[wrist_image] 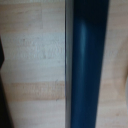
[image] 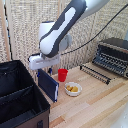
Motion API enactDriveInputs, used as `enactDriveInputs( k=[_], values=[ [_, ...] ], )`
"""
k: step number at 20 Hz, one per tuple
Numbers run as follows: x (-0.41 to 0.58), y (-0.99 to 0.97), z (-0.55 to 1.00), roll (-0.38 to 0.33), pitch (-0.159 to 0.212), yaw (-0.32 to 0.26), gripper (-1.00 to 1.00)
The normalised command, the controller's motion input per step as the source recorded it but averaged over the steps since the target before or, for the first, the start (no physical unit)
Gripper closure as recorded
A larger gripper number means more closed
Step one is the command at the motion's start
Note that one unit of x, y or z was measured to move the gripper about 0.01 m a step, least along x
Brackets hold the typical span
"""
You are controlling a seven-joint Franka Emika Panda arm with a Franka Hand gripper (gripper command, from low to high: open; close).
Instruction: Gently maneuver your gripper in the book's direction. Confidently hold the book by angling your gripper properly. Relocate the book to the caddy. Pinpoint the back pocket of the caddy and set the book down inside it.
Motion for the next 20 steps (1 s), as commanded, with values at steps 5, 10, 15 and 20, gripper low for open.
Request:
enactDriveInputs(
  k=[5,10,15,20],
  values=[
    [0.085,-0.01,-0.21,0.0,0.063,-0.002,-1.0],
    [0.084,0.0,-0.09,0.0,0.072,-0.043,1.0],
    [0.101,0.01,-0.06,-0.001,0.029,-0.011,1.0],
    [0.054,0.11,-0.05,-0.026,0.029,0.012,1.0]
  ],
)
